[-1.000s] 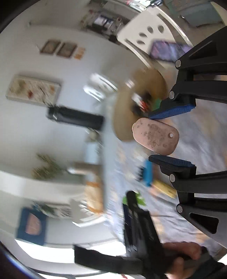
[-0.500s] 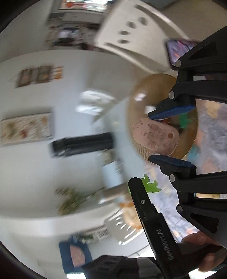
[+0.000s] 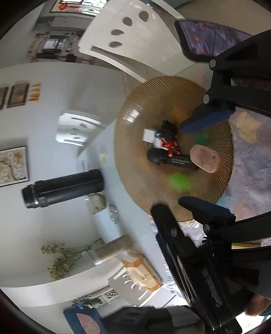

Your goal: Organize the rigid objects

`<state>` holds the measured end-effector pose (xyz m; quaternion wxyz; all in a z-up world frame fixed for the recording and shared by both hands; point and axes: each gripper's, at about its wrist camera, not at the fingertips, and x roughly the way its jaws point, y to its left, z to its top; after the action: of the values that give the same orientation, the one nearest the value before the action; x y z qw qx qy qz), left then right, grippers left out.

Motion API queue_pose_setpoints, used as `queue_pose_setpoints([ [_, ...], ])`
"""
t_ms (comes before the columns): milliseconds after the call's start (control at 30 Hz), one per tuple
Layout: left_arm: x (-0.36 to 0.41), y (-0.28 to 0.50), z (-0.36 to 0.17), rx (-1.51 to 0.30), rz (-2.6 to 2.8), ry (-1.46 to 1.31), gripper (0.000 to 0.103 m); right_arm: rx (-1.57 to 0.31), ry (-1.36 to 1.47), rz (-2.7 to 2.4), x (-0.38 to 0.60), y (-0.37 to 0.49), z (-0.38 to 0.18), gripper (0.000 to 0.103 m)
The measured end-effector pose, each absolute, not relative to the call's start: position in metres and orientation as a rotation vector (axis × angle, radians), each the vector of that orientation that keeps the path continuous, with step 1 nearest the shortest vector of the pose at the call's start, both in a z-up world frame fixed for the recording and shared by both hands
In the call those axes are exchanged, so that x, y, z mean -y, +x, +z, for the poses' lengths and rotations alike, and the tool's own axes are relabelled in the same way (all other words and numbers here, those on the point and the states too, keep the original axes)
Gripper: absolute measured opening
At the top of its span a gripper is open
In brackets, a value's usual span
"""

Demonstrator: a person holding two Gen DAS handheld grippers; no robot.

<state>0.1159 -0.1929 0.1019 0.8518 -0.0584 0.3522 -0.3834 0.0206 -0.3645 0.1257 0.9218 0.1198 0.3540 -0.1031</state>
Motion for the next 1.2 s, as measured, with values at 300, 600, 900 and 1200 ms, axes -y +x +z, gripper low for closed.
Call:
queue_pose_setpoints([
  [300, 0.073, 0.043, 0.128, -0.581, -0.645, -0.226, 0.079, -0.667, 0.176, -0.021, 0.299, -0.029, 0.143, 0.065],
  [600, 0.023, 0.012, 0.05, -0.677, -0.477, -0.155, 0.079, -0.76, 0.017, 0.073, 0.216, -0.053, 0.043, 0.075],
  [900, 0.043, 0.014, -0.007, -0.853, -0.445, 0.0, 0.078, -0.767, 0.019, -0.022, 0.227, -0.05, 0.02, 0.081],
  [1200, 0.043, 0.014, -0.011, -0.878, -0.447, -0.009, 0.078, -0.812, 0.026, -0.043, 0.231, -0.044, 0.015, 0.082],
])
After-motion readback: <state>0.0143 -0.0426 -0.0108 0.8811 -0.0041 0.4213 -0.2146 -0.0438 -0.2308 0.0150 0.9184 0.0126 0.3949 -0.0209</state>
